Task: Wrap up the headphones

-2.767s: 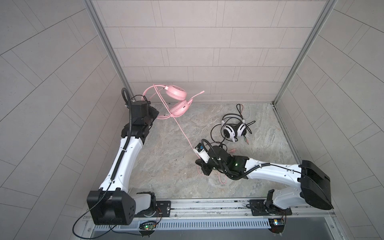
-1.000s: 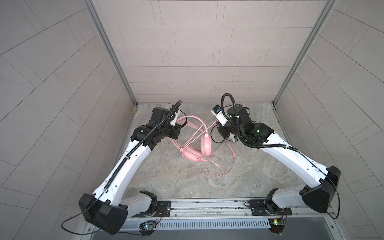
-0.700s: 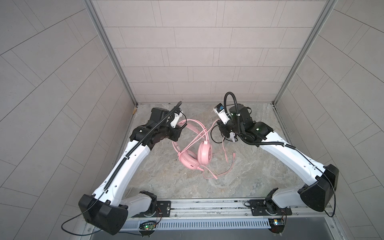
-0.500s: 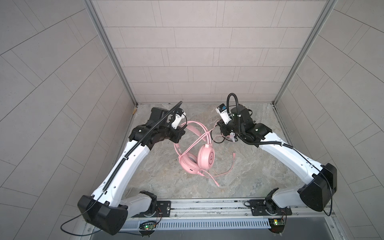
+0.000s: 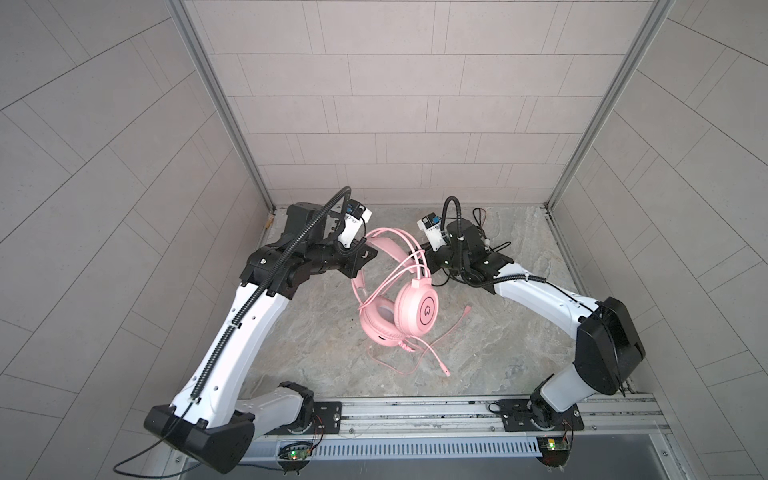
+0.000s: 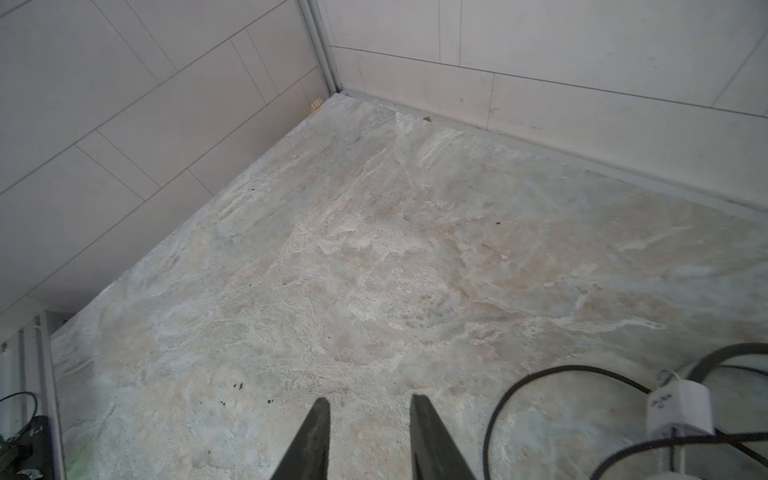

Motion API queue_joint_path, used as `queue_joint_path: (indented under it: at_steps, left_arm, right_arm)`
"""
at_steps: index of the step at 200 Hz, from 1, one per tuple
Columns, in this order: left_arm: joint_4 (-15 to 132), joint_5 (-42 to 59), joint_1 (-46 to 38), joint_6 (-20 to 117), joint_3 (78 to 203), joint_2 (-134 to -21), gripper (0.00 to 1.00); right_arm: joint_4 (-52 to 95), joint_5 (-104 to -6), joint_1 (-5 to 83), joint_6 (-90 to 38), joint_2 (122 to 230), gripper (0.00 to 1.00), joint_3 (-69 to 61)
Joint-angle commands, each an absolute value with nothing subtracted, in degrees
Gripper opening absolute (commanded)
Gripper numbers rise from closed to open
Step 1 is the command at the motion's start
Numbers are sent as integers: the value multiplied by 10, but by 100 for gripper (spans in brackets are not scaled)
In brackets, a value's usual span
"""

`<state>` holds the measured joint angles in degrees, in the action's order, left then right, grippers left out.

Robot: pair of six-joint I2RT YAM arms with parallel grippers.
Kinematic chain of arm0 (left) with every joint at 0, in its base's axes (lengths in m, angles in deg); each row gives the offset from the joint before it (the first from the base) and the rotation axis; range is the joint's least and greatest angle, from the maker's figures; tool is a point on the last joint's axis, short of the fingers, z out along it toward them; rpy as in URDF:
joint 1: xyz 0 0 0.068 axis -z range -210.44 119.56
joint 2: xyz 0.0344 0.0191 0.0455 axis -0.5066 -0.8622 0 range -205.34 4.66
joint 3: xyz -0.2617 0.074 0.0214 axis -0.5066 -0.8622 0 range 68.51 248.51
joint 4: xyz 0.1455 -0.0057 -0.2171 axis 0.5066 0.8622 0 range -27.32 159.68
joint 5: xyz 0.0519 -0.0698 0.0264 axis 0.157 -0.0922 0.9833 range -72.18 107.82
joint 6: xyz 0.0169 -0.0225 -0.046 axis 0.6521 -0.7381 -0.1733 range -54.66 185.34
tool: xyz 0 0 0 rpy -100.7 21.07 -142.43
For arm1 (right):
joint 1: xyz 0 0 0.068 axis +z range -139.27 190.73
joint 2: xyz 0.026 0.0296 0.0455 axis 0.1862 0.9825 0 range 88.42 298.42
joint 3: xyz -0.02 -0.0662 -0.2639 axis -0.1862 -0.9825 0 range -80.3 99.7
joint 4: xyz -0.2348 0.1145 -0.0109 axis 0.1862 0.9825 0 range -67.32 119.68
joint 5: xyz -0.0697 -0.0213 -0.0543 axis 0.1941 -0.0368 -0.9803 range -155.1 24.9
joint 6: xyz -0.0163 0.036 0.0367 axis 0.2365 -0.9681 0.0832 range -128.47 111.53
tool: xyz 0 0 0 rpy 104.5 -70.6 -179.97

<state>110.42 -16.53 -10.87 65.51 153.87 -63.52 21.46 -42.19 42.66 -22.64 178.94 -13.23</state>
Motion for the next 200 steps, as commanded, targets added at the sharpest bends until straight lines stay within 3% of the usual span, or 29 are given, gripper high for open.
queue_joint_path:
  at_steps: [1,39,74,200]
  left_arm:
    - [1102,-191,-118,612,1577,-637,0]
    - [1091,-195,-129,582,1603,-649,0]
    - [1084,-153,-136,558,1636,-662,0]
    - [1031,-127,-192,422,1662,-698,0]
  right_arm:
    - [159,-380,425,-262,1782,35,-163]
    - [167,-404,395,-260,1735,37,-258]
    - [141,-417,369,-276,1700,55,-356]
    - [148,-439,292,-323,1640,62,-445]
